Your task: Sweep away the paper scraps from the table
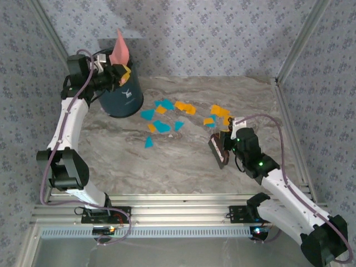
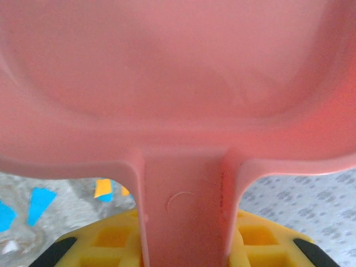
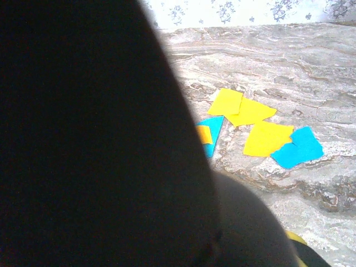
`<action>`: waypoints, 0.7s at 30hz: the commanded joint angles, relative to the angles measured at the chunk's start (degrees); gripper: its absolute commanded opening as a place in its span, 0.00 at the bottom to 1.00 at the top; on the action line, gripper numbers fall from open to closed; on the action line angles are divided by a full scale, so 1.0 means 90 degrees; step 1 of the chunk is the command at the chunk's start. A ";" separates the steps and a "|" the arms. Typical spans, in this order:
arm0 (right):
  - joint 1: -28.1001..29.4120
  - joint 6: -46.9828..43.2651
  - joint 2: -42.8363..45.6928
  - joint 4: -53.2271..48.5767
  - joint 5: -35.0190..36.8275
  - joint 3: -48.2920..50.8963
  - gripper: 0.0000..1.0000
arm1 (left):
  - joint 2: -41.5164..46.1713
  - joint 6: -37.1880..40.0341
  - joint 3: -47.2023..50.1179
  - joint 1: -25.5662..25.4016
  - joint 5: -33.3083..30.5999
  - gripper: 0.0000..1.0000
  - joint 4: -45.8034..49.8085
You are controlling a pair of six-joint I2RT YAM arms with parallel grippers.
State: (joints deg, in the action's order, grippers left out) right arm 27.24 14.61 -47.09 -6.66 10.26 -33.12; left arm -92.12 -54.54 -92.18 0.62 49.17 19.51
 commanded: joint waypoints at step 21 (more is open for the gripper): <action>-0.1820 0.0278 0.0564 0.0200 -0.0435 0.0175 0.00 | -0.0049 0.5071 -0.0371 -0.2288 -0.2664 0.00 0.4222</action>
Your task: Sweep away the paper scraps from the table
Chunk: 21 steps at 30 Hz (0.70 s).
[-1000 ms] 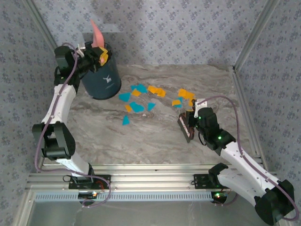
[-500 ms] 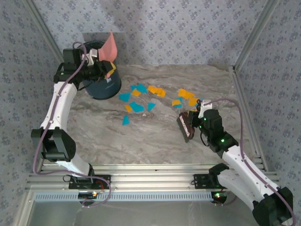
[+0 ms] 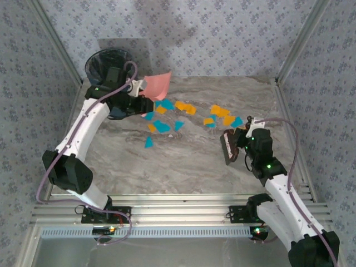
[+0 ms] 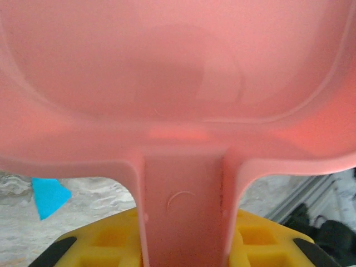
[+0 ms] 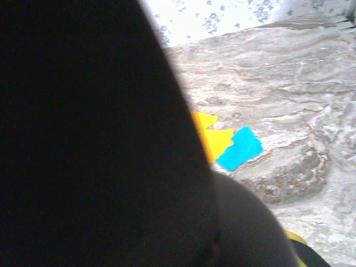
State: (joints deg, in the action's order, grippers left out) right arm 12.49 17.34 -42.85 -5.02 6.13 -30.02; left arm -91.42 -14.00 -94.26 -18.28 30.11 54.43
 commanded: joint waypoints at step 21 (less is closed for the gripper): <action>-0.1539 -0.1223 -0.0960 0.0610 0.1656 -0.1006 0.00 | -0.1882 0.1157 -0.0586 -0.1953 -0.2324 0.00 0.1153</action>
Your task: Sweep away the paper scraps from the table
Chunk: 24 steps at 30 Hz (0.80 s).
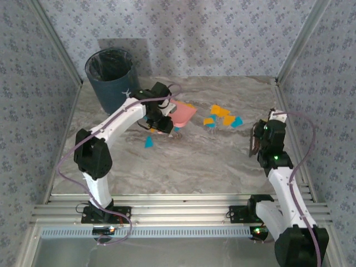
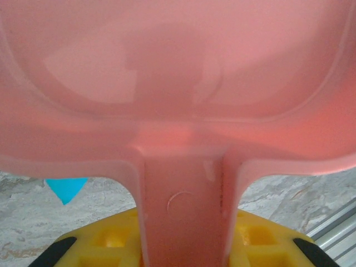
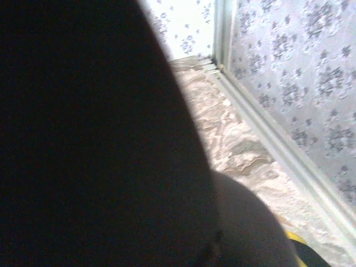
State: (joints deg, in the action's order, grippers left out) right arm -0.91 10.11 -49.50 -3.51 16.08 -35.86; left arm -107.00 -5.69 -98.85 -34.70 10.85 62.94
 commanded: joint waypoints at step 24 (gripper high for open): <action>0.0724 -0.2613 -0.3968 0.2689 0.0443 -0.1872 0.00 | -0.0821 0.0654 0.0622 -0.0514 -0.0551 0.00 0.0112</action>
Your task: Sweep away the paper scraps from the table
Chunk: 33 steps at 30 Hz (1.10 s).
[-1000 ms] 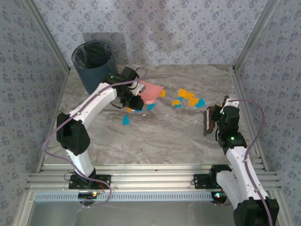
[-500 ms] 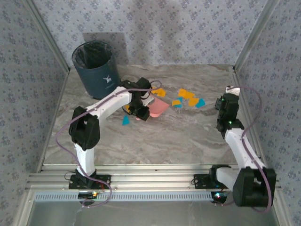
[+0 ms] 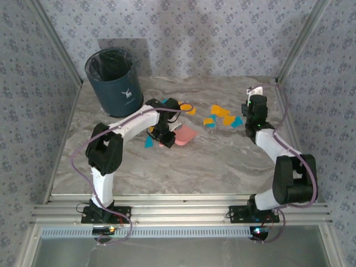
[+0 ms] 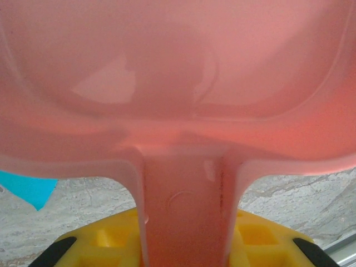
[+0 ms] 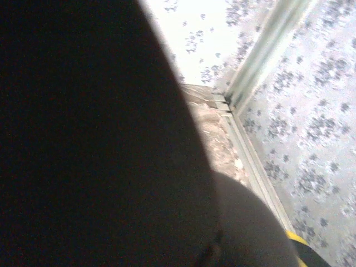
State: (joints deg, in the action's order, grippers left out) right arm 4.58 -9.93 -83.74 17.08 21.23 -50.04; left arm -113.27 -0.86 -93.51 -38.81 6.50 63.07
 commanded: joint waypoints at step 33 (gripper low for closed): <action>0.1867 -0.0401 0.1061 -0.1470 -0.2124 0.0633 0.00 | -0.0553 0.0240 0.0066 -0.0239 -0.0086 0.00 0.0200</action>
State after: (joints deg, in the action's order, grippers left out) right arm 20.21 -16.27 -76.27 9.85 5.08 -45.98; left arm -117.56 0.23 -93.14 -40.40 5.93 63.05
